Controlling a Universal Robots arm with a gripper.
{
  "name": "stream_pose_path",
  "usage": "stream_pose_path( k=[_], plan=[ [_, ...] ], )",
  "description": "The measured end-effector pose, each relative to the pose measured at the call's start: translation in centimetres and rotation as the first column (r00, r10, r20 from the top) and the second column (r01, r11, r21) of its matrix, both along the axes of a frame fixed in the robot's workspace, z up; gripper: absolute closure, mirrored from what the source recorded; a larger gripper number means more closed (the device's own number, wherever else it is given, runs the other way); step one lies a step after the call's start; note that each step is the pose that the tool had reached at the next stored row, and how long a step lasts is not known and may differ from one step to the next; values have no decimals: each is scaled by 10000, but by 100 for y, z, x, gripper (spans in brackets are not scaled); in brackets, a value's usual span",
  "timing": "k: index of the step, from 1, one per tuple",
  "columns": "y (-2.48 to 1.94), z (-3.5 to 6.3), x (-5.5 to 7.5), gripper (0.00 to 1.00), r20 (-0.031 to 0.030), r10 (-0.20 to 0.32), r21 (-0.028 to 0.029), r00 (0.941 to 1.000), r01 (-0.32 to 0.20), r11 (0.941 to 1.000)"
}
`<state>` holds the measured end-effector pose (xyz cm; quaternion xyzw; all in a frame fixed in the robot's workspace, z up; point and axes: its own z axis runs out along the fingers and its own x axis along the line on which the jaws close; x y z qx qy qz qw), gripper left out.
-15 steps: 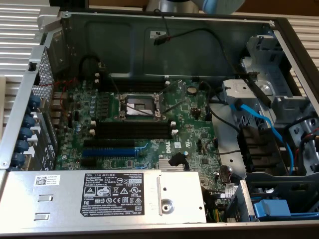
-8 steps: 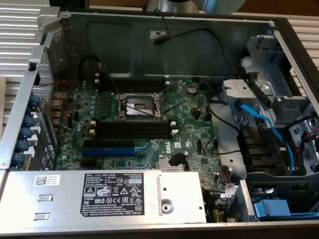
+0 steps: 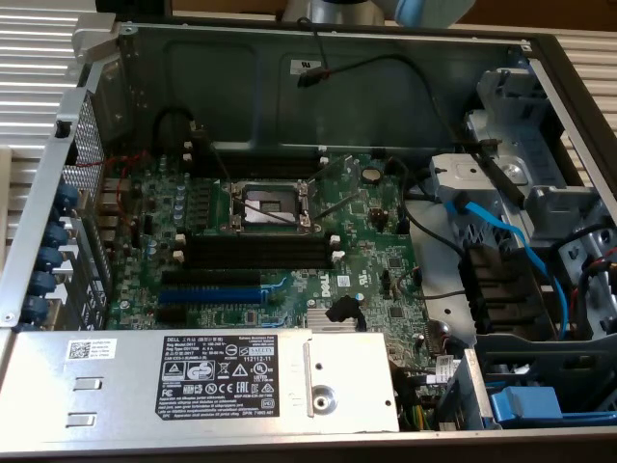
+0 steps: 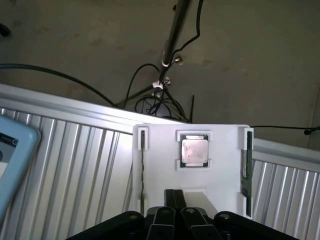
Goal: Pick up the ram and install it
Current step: 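Pick up the ram and move it above insertion slot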
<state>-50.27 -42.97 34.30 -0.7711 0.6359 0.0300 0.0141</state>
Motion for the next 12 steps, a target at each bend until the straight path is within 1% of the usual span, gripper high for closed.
stream_pose_path(
  k=[3, 4, 5, 6, 8, 10, 12],
  plan=[
    [-35, -10, 7, 90, -32, 28, 17, 10000, -28, 10000],
    [-43, -14, 11, 90, -39, 36, 43, 10000, -35, 10000],
    [-49, -20, 19, 90, -47, 40, 76, 10000, -40, 10000],
    [-53, -26, 27, 90, -61, 45, 91, 10000, -45, 9999],
    [-58, -43, 45, 90, -82, 56, 106, 10000, -55, 9999],
    [-64, -62, 72, 90, -116, 69, 116, 9999, -68, 9999],
    [-76, -86, 98, 90, -136, 80, 144, 9999, -78, 9999]
  ],
)
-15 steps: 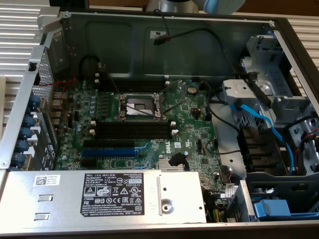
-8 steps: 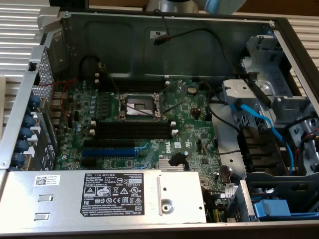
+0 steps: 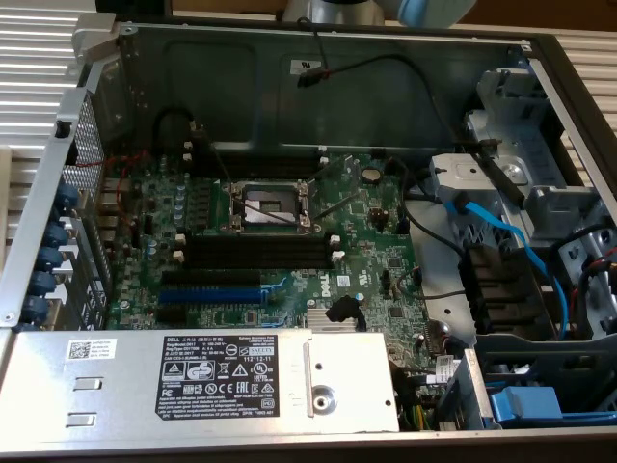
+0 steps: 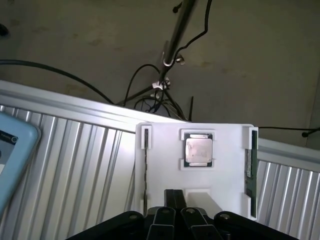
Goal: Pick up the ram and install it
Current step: 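Pick up the ram and move it above insertion slot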
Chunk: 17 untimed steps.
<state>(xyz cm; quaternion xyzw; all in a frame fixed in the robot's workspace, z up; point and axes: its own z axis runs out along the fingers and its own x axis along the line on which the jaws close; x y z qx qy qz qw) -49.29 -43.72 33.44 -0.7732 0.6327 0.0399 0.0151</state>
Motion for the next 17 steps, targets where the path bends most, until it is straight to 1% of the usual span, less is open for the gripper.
stream_pose_path(
  k=[3, 6, 7, 8, 9, 10, 12, 13, 14, 15, 17],
  plan=[
    [-23, -42, 33, 90, -17, 5, 23, 10000, -5, 10000],
    [-24, -96, 36, 90, -50, 2, 24, 10000, -2, 10000],
    [-24, -110, 36, 90, -62, 3, 20, 10000, -3, 10000],
    [-23, -119, 37, 90, -75, 4, -6, 10000, -4, 10000],
    [-16, -126, 38, 90, -84, 4, -55, 10000, -5, 10000],
    [-2, -133, 37, 90, -90, 4, -124, 10000, -5, 9999],
    [47, -139, 37, 90, -114, 1, -302, 9999, -5, 9995],
    [70, -141, 37, 90, -136, 1, -395, 9999, -6, 9992],
    [92, -145, 37, 90, -148, 0, -473, 9999, -7, 9989],
    [99, -157, 29, 90, -147, -2, -506, 9999, -5, 9987],
    [104, -185, 9, 90, -149, -1, -537, 9999, -7, 9986]
  ],
)
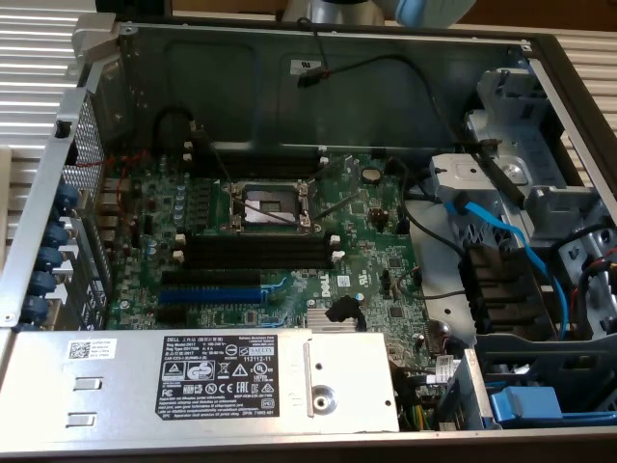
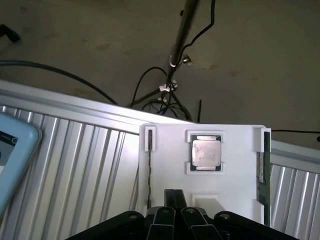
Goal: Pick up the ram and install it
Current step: 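Pick up the ram and move it above insertion slot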
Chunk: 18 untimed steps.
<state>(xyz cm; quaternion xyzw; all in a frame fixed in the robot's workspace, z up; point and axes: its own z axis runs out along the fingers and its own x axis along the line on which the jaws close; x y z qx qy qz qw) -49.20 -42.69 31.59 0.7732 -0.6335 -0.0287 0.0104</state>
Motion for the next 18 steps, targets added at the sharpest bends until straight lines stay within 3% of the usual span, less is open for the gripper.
stream_pose_path(
  k=[4, 18],
  plan=[
    [8, -71, -38, 90, 0, 0, -29, 10000, 0, 10000],
    [8, -327, -48, 90, 1, 2, -31, 10000, -2, 10000]
  ],
)
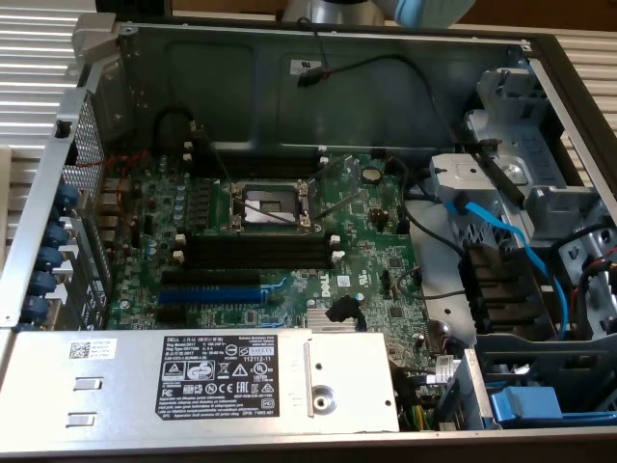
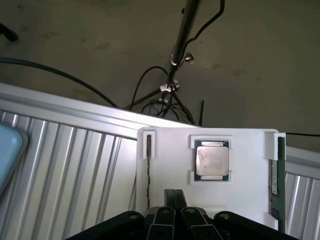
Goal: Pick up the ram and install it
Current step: 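Pick up the ram and move it above insertion slot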
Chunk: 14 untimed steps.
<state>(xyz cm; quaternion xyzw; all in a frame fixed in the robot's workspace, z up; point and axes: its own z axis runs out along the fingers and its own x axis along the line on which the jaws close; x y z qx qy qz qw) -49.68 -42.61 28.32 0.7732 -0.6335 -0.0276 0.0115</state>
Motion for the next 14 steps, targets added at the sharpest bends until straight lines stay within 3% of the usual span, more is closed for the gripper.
stream_pose_path(
  k=[14],
  plan=[
    [-31, -253, -43, 90, -2, 2, -2, 10000, -2, 10000]
  ],
)
